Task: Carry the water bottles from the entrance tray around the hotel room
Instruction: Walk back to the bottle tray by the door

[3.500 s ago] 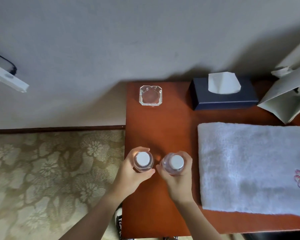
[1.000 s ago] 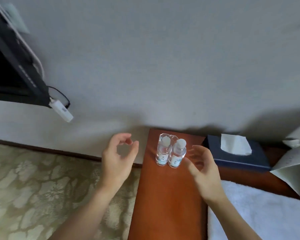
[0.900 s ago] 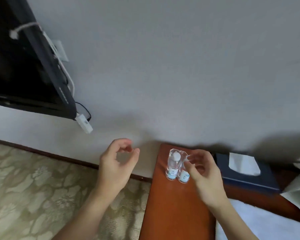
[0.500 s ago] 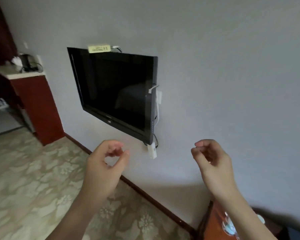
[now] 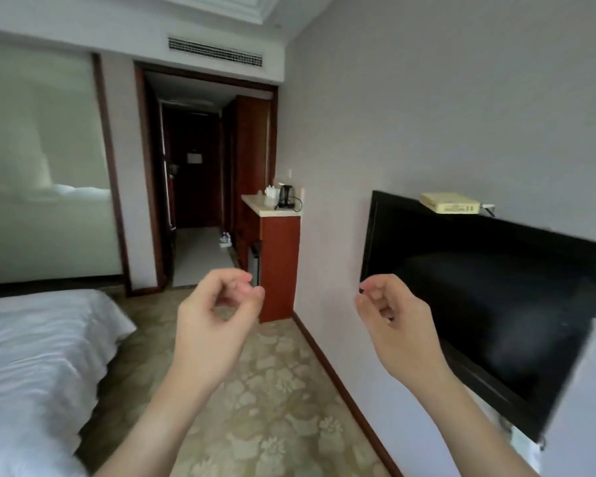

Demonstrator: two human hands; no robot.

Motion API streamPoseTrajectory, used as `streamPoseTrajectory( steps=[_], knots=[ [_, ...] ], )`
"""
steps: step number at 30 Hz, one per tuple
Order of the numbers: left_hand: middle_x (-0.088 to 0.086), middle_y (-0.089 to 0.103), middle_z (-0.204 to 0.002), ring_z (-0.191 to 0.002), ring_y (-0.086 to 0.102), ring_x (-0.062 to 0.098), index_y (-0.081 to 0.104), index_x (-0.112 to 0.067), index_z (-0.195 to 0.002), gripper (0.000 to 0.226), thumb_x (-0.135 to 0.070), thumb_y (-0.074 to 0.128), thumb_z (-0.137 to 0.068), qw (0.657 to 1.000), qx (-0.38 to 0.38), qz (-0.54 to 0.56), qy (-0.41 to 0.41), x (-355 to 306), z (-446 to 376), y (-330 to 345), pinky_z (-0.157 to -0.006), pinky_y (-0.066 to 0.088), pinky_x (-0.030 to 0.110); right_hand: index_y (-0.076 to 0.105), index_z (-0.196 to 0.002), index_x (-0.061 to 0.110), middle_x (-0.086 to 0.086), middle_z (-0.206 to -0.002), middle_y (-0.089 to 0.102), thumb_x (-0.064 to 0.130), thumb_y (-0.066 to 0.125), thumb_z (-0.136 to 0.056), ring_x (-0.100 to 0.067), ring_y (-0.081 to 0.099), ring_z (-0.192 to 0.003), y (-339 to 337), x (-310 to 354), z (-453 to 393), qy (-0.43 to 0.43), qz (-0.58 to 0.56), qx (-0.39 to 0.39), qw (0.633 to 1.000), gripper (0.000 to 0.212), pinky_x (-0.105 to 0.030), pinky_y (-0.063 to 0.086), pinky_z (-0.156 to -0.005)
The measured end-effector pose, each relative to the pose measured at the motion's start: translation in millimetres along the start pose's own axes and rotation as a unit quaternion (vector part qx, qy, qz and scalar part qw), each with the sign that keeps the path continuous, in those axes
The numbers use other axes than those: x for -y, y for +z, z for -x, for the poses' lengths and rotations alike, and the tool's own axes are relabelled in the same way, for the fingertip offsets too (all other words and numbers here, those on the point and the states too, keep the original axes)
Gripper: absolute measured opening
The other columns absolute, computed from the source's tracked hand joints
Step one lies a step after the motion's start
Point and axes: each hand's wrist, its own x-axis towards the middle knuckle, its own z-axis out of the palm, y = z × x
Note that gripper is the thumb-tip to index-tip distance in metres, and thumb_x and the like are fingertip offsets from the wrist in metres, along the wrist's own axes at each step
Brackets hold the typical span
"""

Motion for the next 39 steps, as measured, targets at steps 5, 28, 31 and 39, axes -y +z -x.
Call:
streamPoseTrajectory(
  steps=[5,28,31,39],
  knots=[
    [-0.001,0.066,-0.083,-0.072,0.060,0.003,0.065,-0.029,-0.084,0.016,-0.043,0.067,-0.075,0.998,-0.024,-0.056,-0.013,21.1,-38.8,-72.7,-0.075,0.047,0.015,0.055,-0.087,0.042,0.012,-0.079,0.064,0.021,0.066,-0.089,0.003,0.059,-0.079,81.8,26.1,-38.9,-0.039,-0.041,0.032,0.998,0.023,-0.007,0.044,-0.068],
    [0.003,0.067,-0.085,-0.078,0.062,0.026,0.065,-0.010,-0.087,0.012,-0.019,0.067,-0.079,0.982,-0.071,-0.169,-0.050,292.8,-292.6,-89.9,-0.069,0.047,0.017,0.060,-0.100,0.028,0.007,-0.079,0.066,0.031,0.065,-0.084,-0.008,0.062,-0.074,395.3,-125.5,-333.5,-0.061,-0.141,0.127,0.980,0.017,-0.013,0.045,-0.067],
    [0.003,0.067,-0.086,-0.079,0.062,0.026,0.065,-0.011,-0.087,0.011,-0.018,0.068,-0.079,0.983,-0.069,-0.164,-0.055,328.4,-327.6,-90.5,-0.071,0.050,0.022,0.060,-0.101,0.026,0.007,-0.079,0.066,0.027,0.067,-0.085,-0.009,0.062,-0.074,427.5,-144.9,-368.1,-0.059,-0.146,0.137,0.978,0.017,-0.014,0.045,-0.067],
    [0.001,0.070,-0.088,-0.083,0.067,0.019,0.065,-0.013,-0.087,0.010,-0.011,0.074,-0.083,0.980,-0.061,-0.185,-0.051,443.2,-435.7,-111.5,-0.079,0.053,0.021,0.060,-0.104,0.026,0.009,-0.084,0.068,0.025,0.067,-0.087,-0.003,0.062,-0.080,534.6,-184.7,-472.4,-0.059,-0.124,0.144,0.980,0.019,-0.009,0.046,-0.071]
  ],
)
